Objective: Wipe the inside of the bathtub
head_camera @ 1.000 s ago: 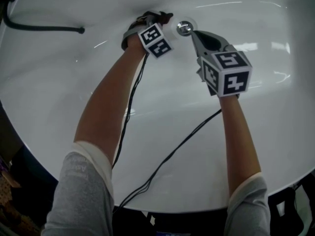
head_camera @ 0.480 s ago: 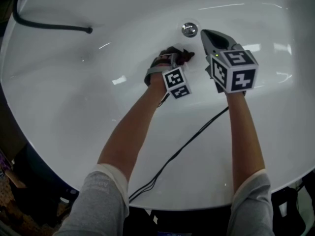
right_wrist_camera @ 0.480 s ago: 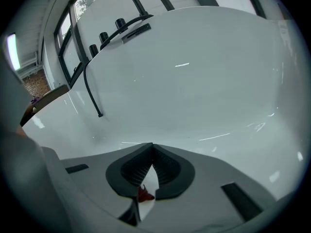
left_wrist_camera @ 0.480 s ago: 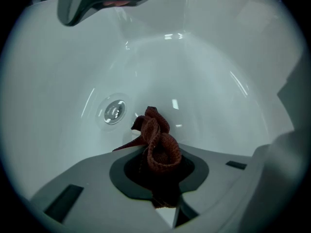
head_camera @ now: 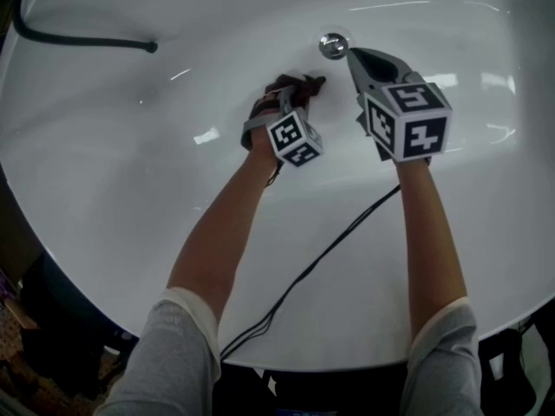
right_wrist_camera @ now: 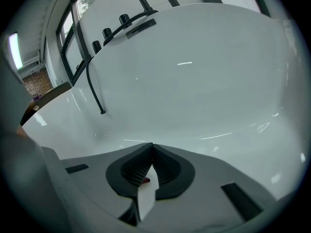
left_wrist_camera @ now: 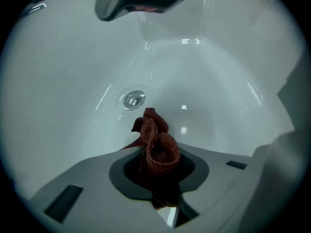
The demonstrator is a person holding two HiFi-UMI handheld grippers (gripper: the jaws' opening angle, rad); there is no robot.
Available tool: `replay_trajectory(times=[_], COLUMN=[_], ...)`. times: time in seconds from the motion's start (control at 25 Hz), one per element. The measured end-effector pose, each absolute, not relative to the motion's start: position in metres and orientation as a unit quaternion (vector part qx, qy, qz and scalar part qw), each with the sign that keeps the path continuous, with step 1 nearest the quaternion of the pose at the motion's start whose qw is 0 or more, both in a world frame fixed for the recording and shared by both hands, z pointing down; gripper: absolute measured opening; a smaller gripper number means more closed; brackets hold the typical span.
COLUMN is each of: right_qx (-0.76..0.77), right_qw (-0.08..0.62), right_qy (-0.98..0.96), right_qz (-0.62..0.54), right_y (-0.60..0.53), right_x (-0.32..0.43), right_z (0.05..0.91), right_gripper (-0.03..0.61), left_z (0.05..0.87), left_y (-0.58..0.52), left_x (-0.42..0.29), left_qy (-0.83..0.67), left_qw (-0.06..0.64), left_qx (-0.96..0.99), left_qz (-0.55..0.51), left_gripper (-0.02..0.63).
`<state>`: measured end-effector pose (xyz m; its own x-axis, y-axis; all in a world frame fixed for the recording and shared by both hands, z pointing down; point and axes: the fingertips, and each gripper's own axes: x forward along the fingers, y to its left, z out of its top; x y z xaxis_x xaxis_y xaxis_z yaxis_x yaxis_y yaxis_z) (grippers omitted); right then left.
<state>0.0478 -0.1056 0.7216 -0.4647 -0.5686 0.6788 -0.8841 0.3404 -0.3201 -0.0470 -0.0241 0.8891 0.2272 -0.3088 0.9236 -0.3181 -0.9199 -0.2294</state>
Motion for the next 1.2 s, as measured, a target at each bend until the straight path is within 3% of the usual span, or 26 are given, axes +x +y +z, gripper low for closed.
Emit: replay_trajectory(times=[0.28, 0.48, 1.0, 1.2], right_qx=[0.455, 0.454, 0.452, 0.454], right_qw=[0.234, 0.234, 0.230, 0.223], right_qy=[-0.790, -0.790, -0.798, -0.799], right_qz=[0.338, 0.339, 0.327, 0.326], right_y=[-0.104, -0.104, -0.109, -0.111], right_x=[0.036, 0.037, 0.032, 0.033], right_z=[0.725, 0.726, 0.715, 0.712], right_gripper=[0.006, 0.006, 0.006, 0.006], left_z=[0.893, 0.889, 0.892, 0.893], left_y=[-0.142, -0.160, 0.028, 0.044], left_x=[-0.099, -0.100, -0.025, -0.015], left_qy=[-0.227, -0.215, -0.116, -0.108], left_qw=[0.015, 0.017, 0.001, -0.016], left_qx=[0.735, 0.738, 0.769, 0.776], left_qz=[0.639, 0.639, 0.628, 0.621], left_gripper=[0.082, 0.081, 0.081, 0.084])
